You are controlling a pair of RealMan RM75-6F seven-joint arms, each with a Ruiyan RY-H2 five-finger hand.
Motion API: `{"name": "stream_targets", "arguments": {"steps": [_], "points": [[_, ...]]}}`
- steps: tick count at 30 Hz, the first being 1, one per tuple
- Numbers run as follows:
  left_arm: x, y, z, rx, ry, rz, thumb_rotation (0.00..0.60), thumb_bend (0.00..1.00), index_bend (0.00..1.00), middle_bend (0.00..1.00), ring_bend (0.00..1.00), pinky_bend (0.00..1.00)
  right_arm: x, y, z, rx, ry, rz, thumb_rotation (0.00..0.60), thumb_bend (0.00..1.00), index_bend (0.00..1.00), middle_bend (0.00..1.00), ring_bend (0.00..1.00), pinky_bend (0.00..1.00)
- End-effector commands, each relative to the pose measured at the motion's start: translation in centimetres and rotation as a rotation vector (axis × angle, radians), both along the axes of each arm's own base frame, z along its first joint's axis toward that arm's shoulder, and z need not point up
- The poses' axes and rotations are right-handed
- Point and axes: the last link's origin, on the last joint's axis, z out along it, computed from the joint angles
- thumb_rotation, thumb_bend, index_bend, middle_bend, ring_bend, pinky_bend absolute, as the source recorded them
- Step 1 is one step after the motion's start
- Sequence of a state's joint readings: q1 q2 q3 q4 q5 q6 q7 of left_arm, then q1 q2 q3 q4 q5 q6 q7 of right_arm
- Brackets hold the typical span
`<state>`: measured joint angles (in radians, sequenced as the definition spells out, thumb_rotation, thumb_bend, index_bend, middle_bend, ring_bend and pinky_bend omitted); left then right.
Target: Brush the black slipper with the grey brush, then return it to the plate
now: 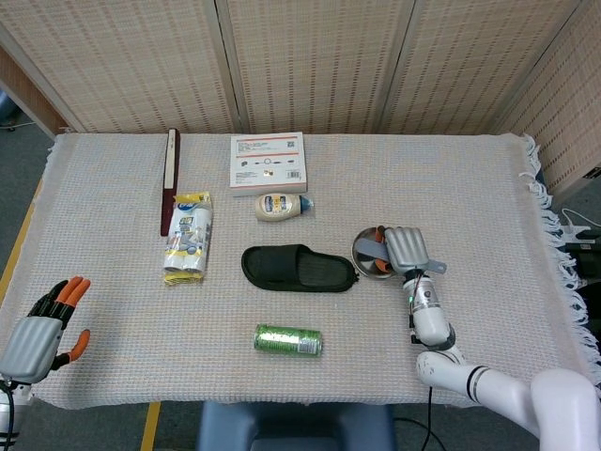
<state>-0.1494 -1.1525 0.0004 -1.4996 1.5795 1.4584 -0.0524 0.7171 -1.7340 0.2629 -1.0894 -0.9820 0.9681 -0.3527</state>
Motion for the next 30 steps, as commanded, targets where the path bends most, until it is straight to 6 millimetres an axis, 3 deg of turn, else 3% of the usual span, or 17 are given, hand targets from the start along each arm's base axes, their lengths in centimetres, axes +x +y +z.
{"name": "stream_targets", "arguments": {"steps": [1,12,20,30], "points": [[0.0,0.0,0.0,-0.001,0.001,0.001,0.6,0.46,0.0,0.0,0.0,0.17,0.9,-0.3,1.0,0.015,-0.097,0.043,0.6,0.25,0.87,0.59,0.51,0.69],[0.0,0.1,0.0,-0.004,-0.002,0.004,0.6,0.46,0.0,0.0,0.0,0.17,3.6,0.4,1.5,0.201,-0.146,0.174,0.6,0.25,0.88,0.6,0.51,0.7],[0.1,0.0,0.0,-0.007,-0.009,0.0,0.6,0.46,0.0,0.0,0.0,0.17,6.5,0.4,0.3,0.269,-0.021,0.266,0.6,0.25,0.88,0.6,0.51,0.7],[0.2,-0.2,0.2,-0.012,-0.021,-0.011,0.6,0.46,0.0,0.0,0.0,0.17,8.8,0.3,-2.7,0.287,0.047,0.275,0.6,0.25,0.88,0.6,0.51,0.71]]}}
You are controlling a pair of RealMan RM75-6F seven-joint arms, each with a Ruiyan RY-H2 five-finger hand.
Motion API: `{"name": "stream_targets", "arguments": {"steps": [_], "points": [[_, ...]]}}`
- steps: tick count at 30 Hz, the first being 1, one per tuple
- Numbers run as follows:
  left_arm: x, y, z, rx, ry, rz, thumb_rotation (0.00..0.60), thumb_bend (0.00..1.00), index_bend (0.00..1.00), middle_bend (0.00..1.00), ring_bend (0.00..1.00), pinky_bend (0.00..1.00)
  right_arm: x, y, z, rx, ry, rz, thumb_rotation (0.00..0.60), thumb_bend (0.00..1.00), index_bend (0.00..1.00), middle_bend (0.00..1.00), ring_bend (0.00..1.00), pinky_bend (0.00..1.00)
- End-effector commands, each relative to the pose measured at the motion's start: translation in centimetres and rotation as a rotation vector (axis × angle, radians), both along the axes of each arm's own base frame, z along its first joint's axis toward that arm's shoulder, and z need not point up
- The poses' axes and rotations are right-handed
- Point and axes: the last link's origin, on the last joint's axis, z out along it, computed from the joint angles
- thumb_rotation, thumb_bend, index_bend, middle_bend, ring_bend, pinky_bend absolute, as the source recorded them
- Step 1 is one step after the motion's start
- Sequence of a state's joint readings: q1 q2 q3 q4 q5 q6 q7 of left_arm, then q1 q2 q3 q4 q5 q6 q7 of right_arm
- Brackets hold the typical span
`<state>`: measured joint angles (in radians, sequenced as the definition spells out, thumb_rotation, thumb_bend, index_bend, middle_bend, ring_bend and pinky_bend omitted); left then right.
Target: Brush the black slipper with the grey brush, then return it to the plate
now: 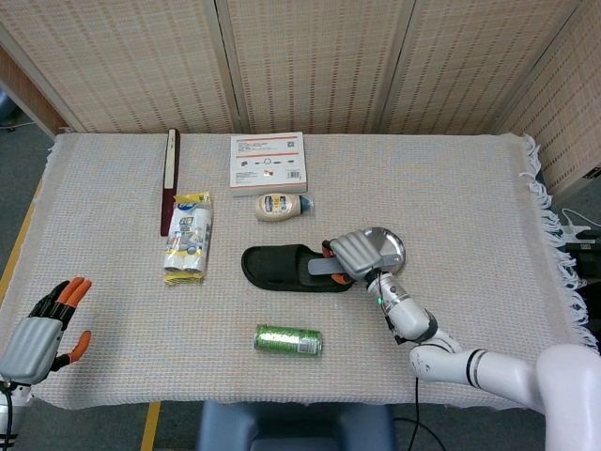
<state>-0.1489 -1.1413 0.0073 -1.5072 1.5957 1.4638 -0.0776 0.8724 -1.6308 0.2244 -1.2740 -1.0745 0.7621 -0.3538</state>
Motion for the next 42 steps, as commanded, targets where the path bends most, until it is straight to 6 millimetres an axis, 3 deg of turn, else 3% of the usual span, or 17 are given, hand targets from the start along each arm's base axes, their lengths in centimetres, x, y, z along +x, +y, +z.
{"name": "stream_targets", "arguments": {"steps": [1,12,18,26,28,30,33,38,42], "points": [[0.0,0.0,0.1,0.0,-0.002,-0.001,0.6,0.46,0.0,0.0,0.0,0.17,0.8,0.0,-1.2,0.002,0.01,0.007,0.6,0.25,0.88,0.6,0.51,0.71],[-0.1,-0.1,0.3,-0.001,-0.01,-0.001,0.6,0.46,0.0,0.0,0.0,0.17,2.3,0.1,-3.8,0.005,0.002,0.007,0.6,0.25,0.88,0.6,0.51,0.71],[-0.1,-0.1,0.3,-0.002,-0.009,0.0,0.6,0.46,0.0,0.0,0.0,0.17,3.1,0.2,-4.3,-0.006,-0.026,0.024,0.6,0.25,0.88,0.6,0.51,0.72],[-0.1,-0.1,0.3,-0.002,-0.006,0.001,0.6,0.46,0.0,0.0,0.0,0.17,2.3,0.0,-4.2,-0.015,0.011,0.029,0.6,0.25,0.88,0.6,0.52,0.72],[-0.2,-0.1,0.3,-0.001,-0.004,0.004,0.6,0.46,0.0,0.0,0.0,0.17,1.6,-0.1,-3.8,-0.019,0.031,0.026,0.6,0.25,0.88,0.6,0.52,0.72],[-0.2,-0.1,0.2,0.001,-0.004,0.005,0.6,0.46,0.0,0.0,0.0,0.17,-0.2,-0.3,-2.4,-0.053,0.072,0.015,0.6,0.25,0.88,0.6,0.52,0.72],[-0.1,0.0,0.1,-0.004,-0.002,0.006,0.6,0.46,0.0,0.0,0.0,0.17,-1.1,-0.3,-1.9,-0.048,0.08,-0.002,0.6,0.25,0.88,0.6,0.52,0.72],[0.0,0.1,-0.1,-0.01,-0.002,0.0,0.6,0.46,0.0,0.0,0.0,0.17,-0.8,0.0,-2.4,-0.029,0.078,-0.003,0.6,0.25,0.88,0.6,0.52,0.72],[0.0,0.2,0.0,-0.01,-0.004,0.002,0.6,0.46,0.0,0.0,0.0,0.17,0.5,0.2,-3.2,-0.017,0.037,0.005,0.6,0.25,0.88,0.6,0.52,0.72]]}}
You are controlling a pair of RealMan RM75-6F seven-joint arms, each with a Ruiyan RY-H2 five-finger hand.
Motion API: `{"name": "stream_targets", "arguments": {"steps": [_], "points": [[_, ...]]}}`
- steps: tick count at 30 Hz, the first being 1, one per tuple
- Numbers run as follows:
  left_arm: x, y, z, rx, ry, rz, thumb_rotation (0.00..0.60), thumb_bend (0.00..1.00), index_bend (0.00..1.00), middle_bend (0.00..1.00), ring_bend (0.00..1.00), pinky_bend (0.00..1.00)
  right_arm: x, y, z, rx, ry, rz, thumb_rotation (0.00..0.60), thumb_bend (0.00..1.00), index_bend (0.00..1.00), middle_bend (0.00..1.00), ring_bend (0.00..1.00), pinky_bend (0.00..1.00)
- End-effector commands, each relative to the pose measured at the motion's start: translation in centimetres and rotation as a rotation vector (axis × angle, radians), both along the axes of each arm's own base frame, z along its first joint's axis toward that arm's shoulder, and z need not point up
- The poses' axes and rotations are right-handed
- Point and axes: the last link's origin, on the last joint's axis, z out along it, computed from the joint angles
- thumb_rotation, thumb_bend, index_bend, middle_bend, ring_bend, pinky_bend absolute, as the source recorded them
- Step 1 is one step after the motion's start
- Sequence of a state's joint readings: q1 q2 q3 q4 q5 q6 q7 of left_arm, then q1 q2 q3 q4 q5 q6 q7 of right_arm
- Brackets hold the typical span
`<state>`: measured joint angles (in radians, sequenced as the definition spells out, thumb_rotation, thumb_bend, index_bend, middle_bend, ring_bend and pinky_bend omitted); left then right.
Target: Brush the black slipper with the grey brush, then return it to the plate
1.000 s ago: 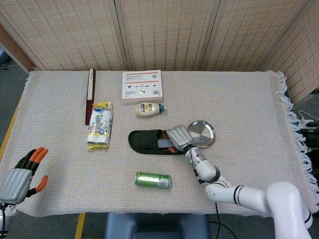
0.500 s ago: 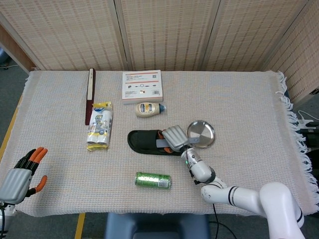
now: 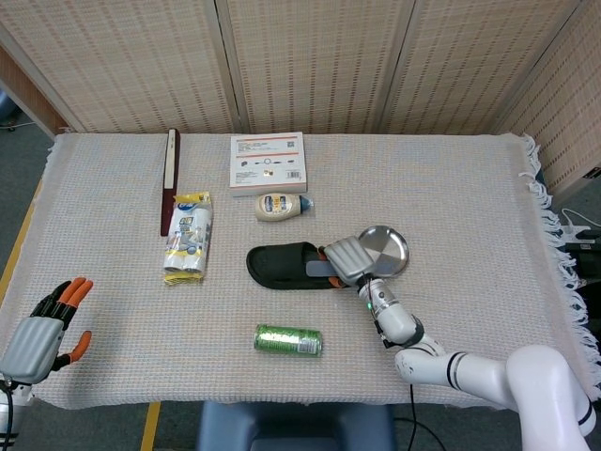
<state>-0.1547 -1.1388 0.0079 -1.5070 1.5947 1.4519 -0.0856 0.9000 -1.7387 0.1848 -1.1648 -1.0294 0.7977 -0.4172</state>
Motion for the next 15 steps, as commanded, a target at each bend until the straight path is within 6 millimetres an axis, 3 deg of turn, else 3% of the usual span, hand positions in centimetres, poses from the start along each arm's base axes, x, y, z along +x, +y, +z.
{"name": "stream_targets", "arguments": {"steps": [1,8,15], "points": [[0.0,0.0,0.1,0.001,-0.001,0.001,0.6,0.46,0.0,0.0,0.0,0.17,1.1,0.1,-0.5,0.003,-0.038,0.007,0.6,0.25,0.88,0.6,0.52,0.72],[-0.2,-0.1,0.3,0.009,-0.003,0.004,0.6,0.46,0.0,0.0,0.0,0.17,2.7,-0.1,-1.7,0.003,-0.062,0.032,0.6,0.25,0.89,0.6,0.52,0.73],[-0.2,-0.2,0.4,0.01,-0.002,0.004,0.6,0.46,0.0,0.0,0.0,0.17,1.5,-0.3,-1.4,-0.006,-0.007,0.028,0.6,0.25,0.88,0.6,0.52,0.73]]}}
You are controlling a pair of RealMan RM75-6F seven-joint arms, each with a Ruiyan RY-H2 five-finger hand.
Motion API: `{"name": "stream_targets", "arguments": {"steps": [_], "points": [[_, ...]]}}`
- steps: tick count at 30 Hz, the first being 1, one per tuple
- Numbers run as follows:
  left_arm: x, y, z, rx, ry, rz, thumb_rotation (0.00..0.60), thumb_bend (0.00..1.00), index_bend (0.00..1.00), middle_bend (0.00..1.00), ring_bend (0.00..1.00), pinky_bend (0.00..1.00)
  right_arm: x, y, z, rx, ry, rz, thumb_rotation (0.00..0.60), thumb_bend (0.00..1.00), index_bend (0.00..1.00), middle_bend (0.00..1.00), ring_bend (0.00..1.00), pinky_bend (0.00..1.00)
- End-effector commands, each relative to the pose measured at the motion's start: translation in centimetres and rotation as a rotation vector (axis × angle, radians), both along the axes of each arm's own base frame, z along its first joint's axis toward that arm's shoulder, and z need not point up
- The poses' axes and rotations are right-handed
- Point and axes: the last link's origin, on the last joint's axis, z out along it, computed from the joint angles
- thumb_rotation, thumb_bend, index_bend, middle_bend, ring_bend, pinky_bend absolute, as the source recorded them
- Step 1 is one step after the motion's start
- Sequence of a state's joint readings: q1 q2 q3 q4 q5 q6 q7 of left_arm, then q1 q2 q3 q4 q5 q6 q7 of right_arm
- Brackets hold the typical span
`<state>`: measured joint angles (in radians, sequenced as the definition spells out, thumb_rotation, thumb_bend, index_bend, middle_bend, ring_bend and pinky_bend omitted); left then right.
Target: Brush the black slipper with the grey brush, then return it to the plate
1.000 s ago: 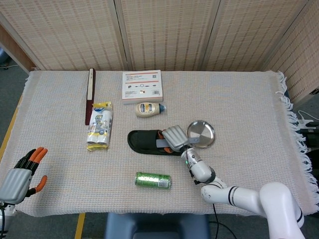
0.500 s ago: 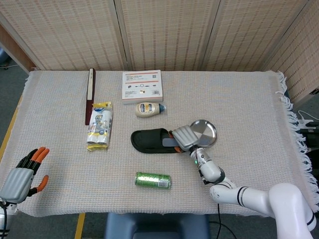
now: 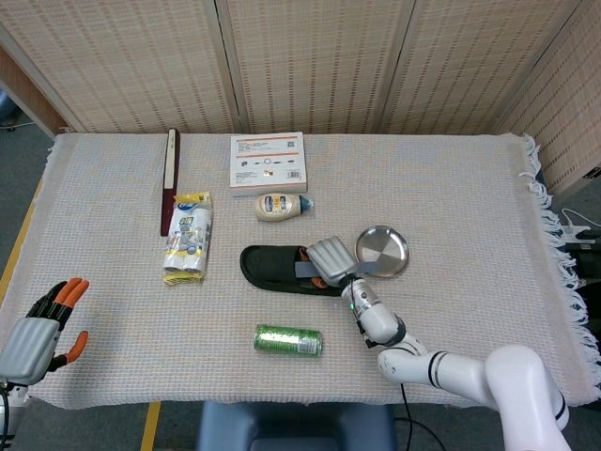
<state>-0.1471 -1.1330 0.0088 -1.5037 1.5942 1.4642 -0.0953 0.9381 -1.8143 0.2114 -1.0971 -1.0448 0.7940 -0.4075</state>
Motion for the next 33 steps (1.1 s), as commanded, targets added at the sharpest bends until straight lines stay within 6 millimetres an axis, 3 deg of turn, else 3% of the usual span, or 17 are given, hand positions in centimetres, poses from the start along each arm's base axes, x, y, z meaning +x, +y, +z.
{"name": "stream_targets", "arguments": {"steps": [1,10,24,29,33], "points": [[0.0,0.0,0.0,-0.001,0.001,-0.001,0.6,0.46,0.0,0.0,0.0,0.17,-0.9,0.0,0.6,-0.007,0.033,0.0,0.6,0.25,0.88,0.6,0.52,0.73],[0.2,0.1,-0.3,-0.011,0.004,-0.006,0.6,0.46,0.0,0.0,0.0,0.17,-3.2,0.1,3.1,-0.018,0.118,-0.013,0.6,0.25,0.88,0.6,0.52,0.73],[0.1,0.1,-0.1,-0.009,-0.003,-0.001,0.6,0.46,0.0,0.0,0.0,0.17,0.5,0.2,0.5,0.016,0.04,0.008,0.6,0.25,0.88,0.6,0.52,0.73],[0.0,0.0,0.0,-0.005,-0.004,-0.001,0.6,0.46,0.0,0.0,0.0,0.17,0.0,0.2,0.5,0.012,0.061,0.007,0.6,0.25,0.88,0.6,0.52,0.73],[0.1,-0.1,0.0,-0.004,-0.003,-0.002,0.6,0.46,0.0,0.0,0.0,0.17,-1.6,0.2,1.9,-0.011,0.096,-0.002,0.6,0.25,0.88,0.6,0.52,0.73]]}}
